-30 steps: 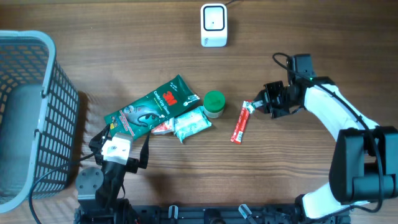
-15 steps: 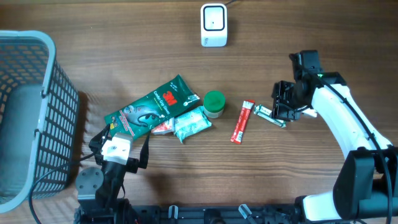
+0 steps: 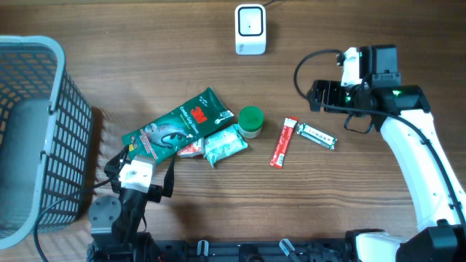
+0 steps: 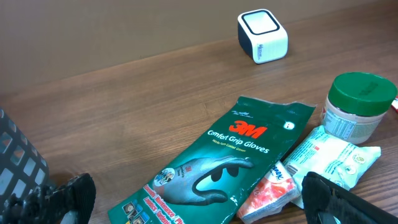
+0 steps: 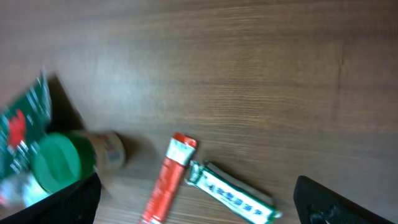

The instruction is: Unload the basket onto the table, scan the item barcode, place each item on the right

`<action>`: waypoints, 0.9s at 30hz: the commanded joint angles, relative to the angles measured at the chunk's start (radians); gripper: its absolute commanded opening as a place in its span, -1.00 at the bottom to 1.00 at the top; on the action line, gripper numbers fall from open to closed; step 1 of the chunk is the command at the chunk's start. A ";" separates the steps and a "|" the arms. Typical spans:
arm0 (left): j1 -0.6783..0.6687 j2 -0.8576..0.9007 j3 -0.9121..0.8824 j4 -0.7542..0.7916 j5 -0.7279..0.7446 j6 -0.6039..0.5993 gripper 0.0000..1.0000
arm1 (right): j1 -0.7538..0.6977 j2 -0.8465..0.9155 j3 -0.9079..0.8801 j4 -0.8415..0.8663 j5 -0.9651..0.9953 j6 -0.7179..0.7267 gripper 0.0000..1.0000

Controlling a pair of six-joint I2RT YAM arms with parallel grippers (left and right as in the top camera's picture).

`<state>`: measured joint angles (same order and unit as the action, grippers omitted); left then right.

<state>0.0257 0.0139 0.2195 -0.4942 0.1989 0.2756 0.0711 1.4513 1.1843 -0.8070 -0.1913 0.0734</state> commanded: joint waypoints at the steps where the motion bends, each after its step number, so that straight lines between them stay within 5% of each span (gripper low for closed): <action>1: 0.005 -0.007 -0.005 0.002 -0.009 0.008 1.00 | 0.004 0.008 -0.002 -0.028 -0.008 -0.315 0.99; 4: 0.005 -0.007 -0.005 0.002 -0.009 0.008 1.00 | 0.004 0.015 -0.002 -0.033 0.103 -0.401 0.99; 17: 0.005 -0.007 -0.005 0.002 -0.009 0.008 1.00 | 0.005 0.193 -0.097 -0.055 0.038 -0.523 0.88; 27: 0.005 -0.007 -0.005 0.002 -0.010 0.008 1.00 | 0.092 0.438 -0.097 0.003 0.193 -0.499 0.39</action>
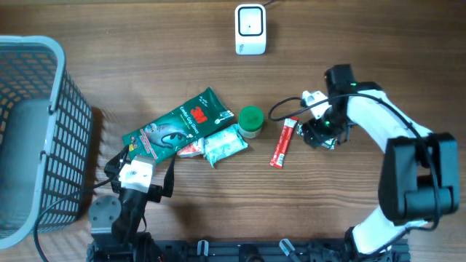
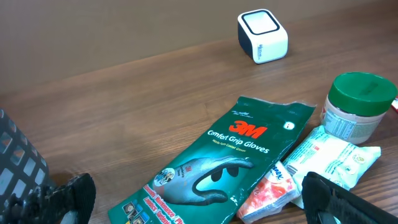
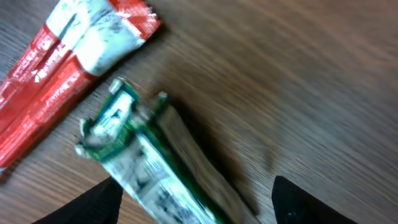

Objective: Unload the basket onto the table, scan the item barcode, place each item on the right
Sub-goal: 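Move the green-white tube with the right gripper up to the scanner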

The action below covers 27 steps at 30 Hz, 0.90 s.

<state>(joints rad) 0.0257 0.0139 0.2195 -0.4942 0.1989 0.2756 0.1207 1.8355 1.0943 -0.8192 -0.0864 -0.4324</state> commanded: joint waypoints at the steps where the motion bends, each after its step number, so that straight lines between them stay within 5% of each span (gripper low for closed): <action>1: 0.005 -0.007 -0.005 0.002 -0.009 0.008 1.00 | 0.056 0.065 -0.007 0.026 0.111 0.034 0.35; 3: 0.005 -0.007 -0.005 0.002 -0.009 0.008 1.00 | 0.072 0.072 -0.007 0.063 0.110 0.090 -0.39; 8: 0.005 -0.007 -0.005 0.002 -0.009 0.008 1.00 | 0.072 0.072 0.006 0.063 0.110 0.264 -0.91; 13: 0.005 -0.007 -0.005 0.002 -0.009 0.008 1.00 | 0.072 0.072 0.279 -0.217 -0.039 0.393 -0.91; 18: 0.005 -0.007 -0.005 0.002 -0.009 0.008 1.00 | 0.072 0.042 0.557 -0.466 -0.441 0.125 -0.91; 23: 0.005 -0.007 -0.005 0.002 -0.009 0.008 0.99 | 0.072 0.026 0.567 -0.468 -0.514 0.127 -0.91; 27: 0.005 -0.007 -0.005 0.002 -0.009 0.008 1.00 | 0.071 0.023 0.568 -0.526 -0.809 0.117 -0.91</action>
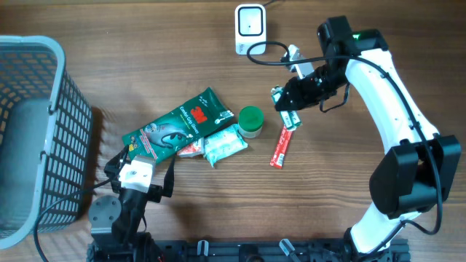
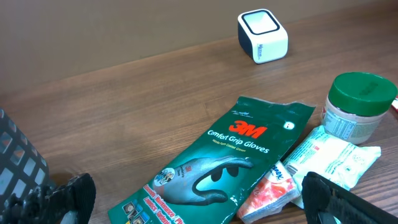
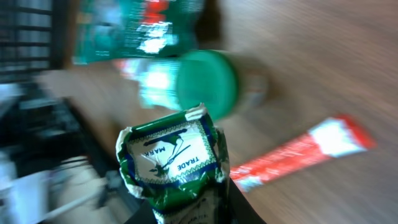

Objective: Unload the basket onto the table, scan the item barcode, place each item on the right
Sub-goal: 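Move the green-white tube with the right gripper up to the scanner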

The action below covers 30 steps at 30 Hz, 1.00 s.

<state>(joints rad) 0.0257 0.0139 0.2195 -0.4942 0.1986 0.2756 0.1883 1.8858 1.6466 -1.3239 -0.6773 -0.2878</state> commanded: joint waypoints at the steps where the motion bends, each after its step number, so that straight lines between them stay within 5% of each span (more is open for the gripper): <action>1: 0.005 -0.007 -0.005 0.002 -0.009 0.008 1.00 | 0.003 -0.032 0.016 -0.046 -0.245 -0.028 -0.91; 11: 0.005 -0.007 -0.005 0.002 -0.009 0.008 0.99 | 0.005 -0.281 0.017 -0.129 -0.244 -0.049 -0.91; 16: 0.005 -0.007 -0.005 0.002 -0.009 0.008 1.00 | 0.005 -0.312 0.017 -0.132 -0.349 0.116 -0.91; 21: 0.005 -0.007 -0.005 0.002 -0.009 0.008 1.00 | 0.005 -0.312 0.017 -0.115 -0.354 0.126 -0.91; 24: 0.005 -0.007 -0.005 0.002 -0.009 0.008 1.00 | 0.053 -0.307 0.003 0.138 0.007 0.087 -0.91; 26: 0.005 -0.007 -0.005 0.002 -0.009 0.008 1.00 | 0.111 -0.286 -0.039 0.391 0.404 0.233 -0.91; 30: 0.005 -0.007 -0.005 0.002 -0.009 0.008 1.00 | 0.180 -0.166 -0.045 0.764 0.724 0.148 -0.91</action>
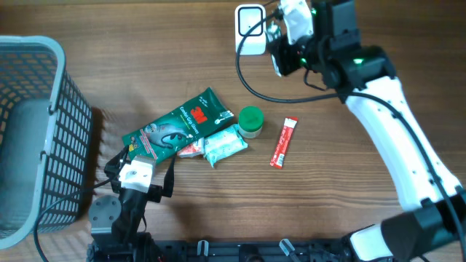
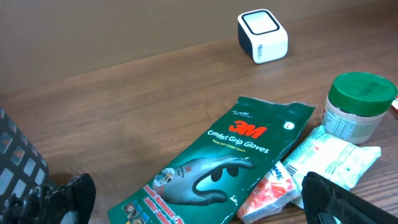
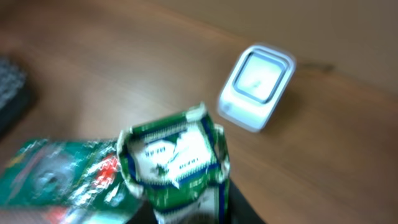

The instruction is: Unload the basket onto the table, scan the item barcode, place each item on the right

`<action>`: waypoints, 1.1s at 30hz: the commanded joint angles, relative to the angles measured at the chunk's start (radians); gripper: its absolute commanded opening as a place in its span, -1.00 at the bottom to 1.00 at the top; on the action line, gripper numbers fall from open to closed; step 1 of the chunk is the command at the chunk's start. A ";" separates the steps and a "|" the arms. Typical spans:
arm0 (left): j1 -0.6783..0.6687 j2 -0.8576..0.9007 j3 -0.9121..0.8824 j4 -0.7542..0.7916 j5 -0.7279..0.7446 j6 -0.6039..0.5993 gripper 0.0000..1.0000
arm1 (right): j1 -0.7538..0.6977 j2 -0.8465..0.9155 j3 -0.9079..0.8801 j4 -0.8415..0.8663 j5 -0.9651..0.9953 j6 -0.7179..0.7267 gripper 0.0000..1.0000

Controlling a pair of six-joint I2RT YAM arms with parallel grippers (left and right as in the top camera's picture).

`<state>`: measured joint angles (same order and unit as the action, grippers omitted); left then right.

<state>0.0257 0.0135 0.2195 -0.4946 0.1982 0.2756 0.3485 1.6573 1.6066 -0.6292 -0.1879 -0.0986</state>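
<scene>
A green-and-white packet [image 3: 174, 163] is held end-up in my right gripper [image 3: 186, 210], which is shut on it with the fingers mostly hidden behind it. The white barcode scanner [image 3: 256, 87] sits on the table just beyond the packet. From overhead, the right gripper [image 1: 279, 36] hangs right next to the scanner [image 1: 250, 29] at the far edge of the table. My left gripper [image 2: 199, 211] is open and empty, low over the near left of the table, its black fingertips [image 2: 65, 194] at the frame's bottom corners.
A green 3M gloves pack [image 1: 178, 125], a tissue packet [image 1: 223, 144] and a green-lidded jar [image 1: 251, 120] lie in a cluster mid-table. A red stick sachet [image 1: 283, 142] lies to their right. A grey wire basket [image 1: 29, 138] stands at the left edge.
My right gripper has moved with the packet from above the jar and red sachet to the far edge, beside the scanner. The left arm has not moved.
The packet lay beside the red sachet with my right gripper open well above it. Then the gripper was down at the packet. Then the packet was held lifted over the jar, and now it is held next to the scanner.
</scene>
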 commanded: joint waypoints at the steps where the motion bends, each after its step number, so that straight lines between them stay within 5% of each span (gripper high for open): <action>1: 0.005 -0.007 -0.005 0.003 -0.008 0.008 1.00 | 0.032 0.131 -0.005 0.198 0.373 -0.095 -0.91; 11: 0.005 -0.007 -0.005 0.003 -0.009 0.008 1.00 | 0.142 0.583 0.007 1.024 0.718 -0.498 -0.91; 15: 0.005 -0.007 -0.005 0.003 -0.008 0.008 1.00 | 0.172 0.708 0.070 1.150 0.755 -0.653 -0.91; 20: 0.005 -0.007 -0.005 0.003 -0.008 0.008 1.00 | 0.171 0.725 0.089 1.167 0.771 -0.584 -0.92; 23: 0.005 -0.007 -0.005 0.003 -0.008 0.008 1.00 | 0.171 0.716 0.173 1.073 0.955 -0.499 -0.92; 28: 0.005 -0.007 -0.005 0.003 -0.009 0.008 1.00 | 0.095 0.557 0.228 0.573 1.168 -0.283 -0.92; 33: 0.005 -0.007 -0.005 0.003 -0.008 0.008 1.00 | -0.317 0.508 0.224 -0.003 1.033 0.113 -0.92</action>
<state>0.0257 0.0135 0.2195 -0.4946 0.1947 0.2756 0.2626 2.1864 1.8381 -0.4847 0.9195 -0.2489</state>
